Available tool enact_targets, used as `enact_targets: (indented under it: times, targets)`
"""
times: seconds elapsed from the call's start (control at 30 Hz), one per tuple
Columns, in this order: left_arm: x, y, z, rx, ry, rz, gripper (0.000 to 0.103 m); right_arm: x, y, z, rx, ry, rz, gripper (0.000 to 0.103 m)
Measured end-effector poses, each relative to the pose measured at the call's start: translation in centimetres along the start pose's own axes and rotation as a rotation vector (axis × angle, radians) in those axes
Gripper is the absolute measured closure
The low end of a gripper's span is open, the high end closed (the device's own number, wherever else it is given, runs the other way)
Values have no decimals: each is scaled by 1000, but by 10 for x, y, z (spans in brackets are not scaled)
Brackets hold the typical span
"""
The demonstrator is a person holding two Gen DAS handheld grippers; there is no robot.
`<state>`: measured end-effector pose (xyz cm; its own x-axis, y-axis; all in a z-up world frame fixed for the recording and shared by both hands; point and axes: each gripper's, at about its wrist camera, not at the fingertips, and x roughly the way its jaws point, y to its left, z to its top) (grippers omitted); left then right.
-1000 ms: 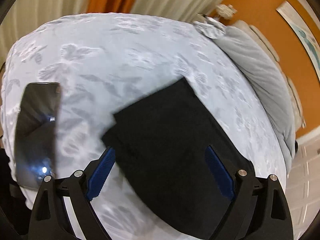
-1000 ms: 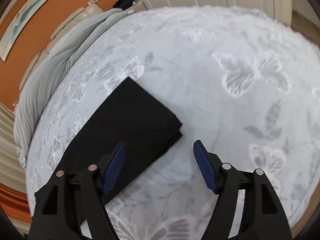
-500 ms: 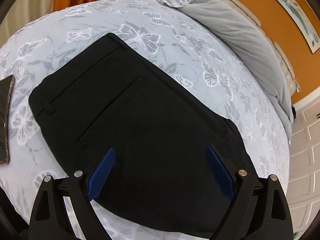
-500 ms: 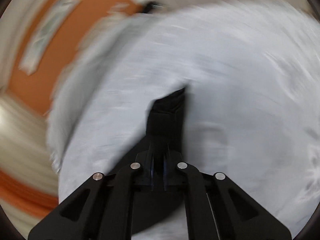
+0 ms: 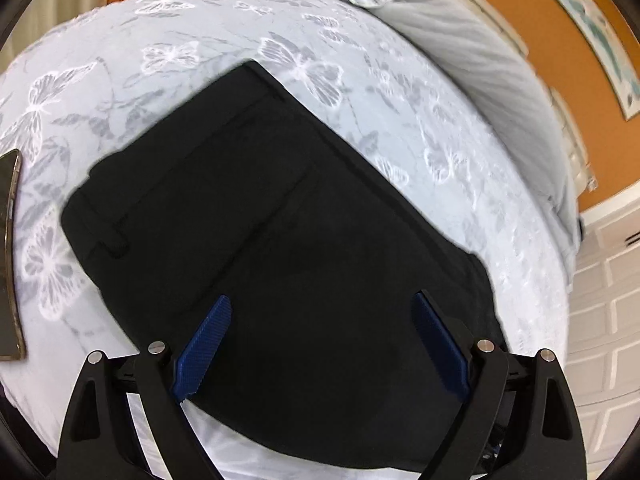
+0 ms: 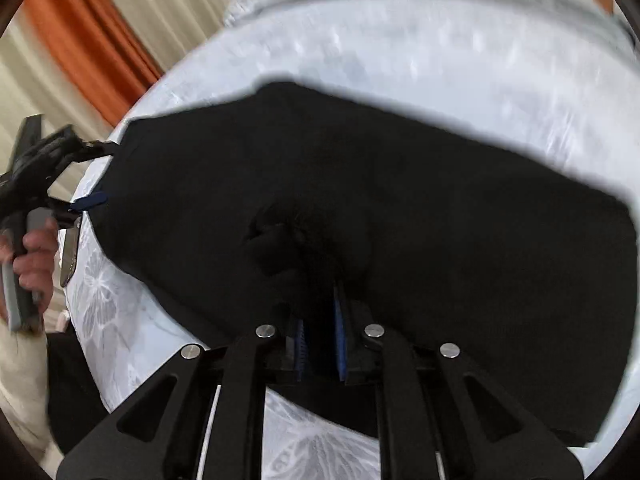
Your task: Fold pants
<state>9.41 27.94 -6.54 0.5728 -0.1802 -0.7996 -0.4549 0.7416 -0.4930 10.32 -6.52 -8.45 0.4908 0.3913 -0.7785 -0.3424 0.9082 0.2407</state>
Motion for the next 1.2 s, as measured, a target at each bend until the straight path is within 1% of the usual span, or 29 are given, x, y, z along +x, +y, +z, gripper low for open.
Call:
enact_targets:
  times: [0.03,0.07,0.1,0.13,0.2,0.27,0.33,0.4,0.43,0.47,0.5,0.53,0.57,0.63,0.67,0.7,0.73,0.77,0.8,0.83,0.9,0.93,0.97,1.0,1.07,1.1,1.13,1.17,1.2]
  targets:
    - [-5,7,3,-9,-12,-12,13,-26,-11,2,31,-78,-4,71]
    - [-11,14,7,-16,-26,-19,13,-45,-23,1,64,-142,-16,34]
    - [-17,24,11,-26,-44,-21,12,-65,-39,-3,105,-219,-49,21]
    - [-22,31,13,-36,-54,-24,12,-79,-54,-8,140,-261,-92,18]
    - [-29,51,18,-73,-65,-39,12,-93,-95,-19,248,-238,-156,18]
    - [-36,75,21,-126,-61,-51,11,-96,-127,-31,360,-217,-168,18]
    - [-40,93,21,-164,-61,-31,11,-92,-146,-42,432,-169,-177,18]
    - [-42,103,19,-177,-60,-7,11,-85,-162,-54,493,-126,-195,18]
    - [-43,105,17,-175,-63,-4,11,-83,-165,-55,514,-117,-206,18]
    - [-45,103,16,-166,-66,-7,11,-84,-158,-58,504,-125,-206,20]
    - [-47,99,14,-147,-69,-13,11,-86,-147,-55,462,-140,-199,29]
    - [-49,89,11,-107,-73,-22,11,-90,-134,-55,392,-153,-181,34]
    - [-48,82,9,-82,-73,-24,11,-84,-110,-49,275,-162,-136,37]
    - [-43,60,3,-19,-64,-34,11,-69,-62,-42,89,-152,-76,40]
    - [-40,51,0,0,-55,-40,11,-52,-27,-40,-42,-128,-62,40]
    - [-33,38,-5,23,-33,-49,11,-40,-12,-39,-99,-113,-68,41]
    - [-29,30,-8,36,-17,-56,11,-18,13,-40,-192,-79,-82,42]
    - [-25,21,-13,53,4,-63,11,-4,24,-39,-230,-57,-91,47]
    - [-20,11,-16,73,20,-65,11,9,32,-38,-250,-33,-91,50]
    - [-15,-1,-21,106,34,-61,11,21,34,-37,-251,-6,-89,57]
    - [-9,-22,-30,174,39,-43,11,44,31,-33,-227,47,-77,74]
    - [-7,-29,-32,200,39,-36,11,51,27,-31,-203,68,-72,102]
    - [-5,-36,-35,228,40,-32,11,47,23,-25,-162,53,-49,101]
    - [-3,-40,-36,242,44,-33,11,33,25,-18,-139,3,-7,101]
    - [1,-45,-36,247,57,-47,11,2,41,-7,-152,-99,82,101]
    - [3,-45,-33,237,58,-55,11,-9,52,-3,-171,-129,133,101]
    - [4,-45,-32,229,57,-58,10,-7,61,-3,-190,-118,180,101]
    - [5,-46,-30,222,56,-57,10,7,67,-8,-211,-69,198,101]
    - [7,-46,-29,216,55,-53,10,29,69,-16,-236,-2,157,100]
